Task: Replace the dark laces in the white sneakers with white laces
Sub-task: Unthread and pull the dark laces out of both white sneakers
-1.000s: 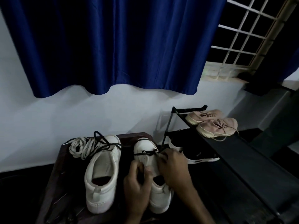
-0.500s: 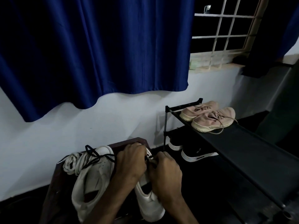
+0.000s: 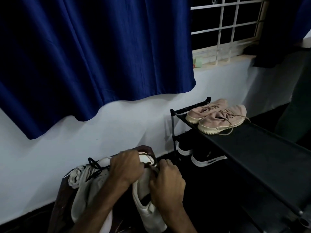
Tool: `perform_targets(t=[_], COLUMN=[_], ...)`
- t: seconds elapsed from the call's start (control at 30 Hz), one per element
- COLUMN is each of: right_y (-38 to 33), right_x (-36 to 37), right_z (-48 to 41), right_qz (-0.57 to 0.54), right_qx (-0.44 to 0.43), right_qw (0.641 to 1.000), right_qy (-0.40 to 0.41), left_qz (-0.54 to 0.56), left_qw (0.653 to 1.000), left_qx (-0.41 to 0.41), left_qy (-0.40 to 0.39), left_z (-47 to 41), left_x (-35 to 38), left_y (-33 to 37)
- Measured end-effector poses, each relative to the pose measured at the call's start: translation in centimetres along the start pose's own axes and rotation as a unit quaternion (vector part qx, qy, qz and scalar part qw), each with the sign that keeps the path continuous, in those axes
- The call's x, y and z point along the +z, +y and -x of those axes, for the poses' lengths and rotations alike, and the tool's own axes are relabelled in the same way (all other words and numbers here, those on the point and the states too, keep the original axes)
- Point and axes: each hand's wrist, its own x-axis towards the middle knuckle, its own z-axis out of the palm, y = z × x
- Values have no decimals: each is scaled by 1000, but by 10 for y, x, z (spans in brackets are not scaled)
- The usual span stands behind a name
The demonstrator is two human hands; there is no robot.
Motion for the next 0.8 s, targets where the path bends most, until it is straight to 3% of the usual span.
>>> perform_targets(t=[0.13, 0.2, 0.27, 0.4, 0.53, 0.7, 0.8], right_y=[0, 0, 1, 2, 0, -3, -5], right_x=[8, 12, 16, 16, 9, 3, -1], right_z=[1, 0, -1, -2, -1, 0, 0], right_qz=[8, 19, 27, 29, 11, 11, 19], right_qx=[-5, -8, -3, -6, -6, 2, 8], right_qw=[999, 998, 998, 998, 1000, 1000, 999], right_qy=[48, 55, 60, 61, 20, -1, -26], left_qz=[11, 6, 8, 136, 73, -89, -85], left_qw=[994, 993, 997, 990, 993, 991, 991], left_qx=[-107, -119, -72, 41, 83, 101, 100], left_qy=[7, -5, 4, 12, -30, 10, 5], left_z=[-6, 1, 7, 6, 5, 0, 1], left_x=[-9, -5, 3, 0, 5, 2, -3], left_y=[-42, -49, -44, -23, -5, 12, 12])
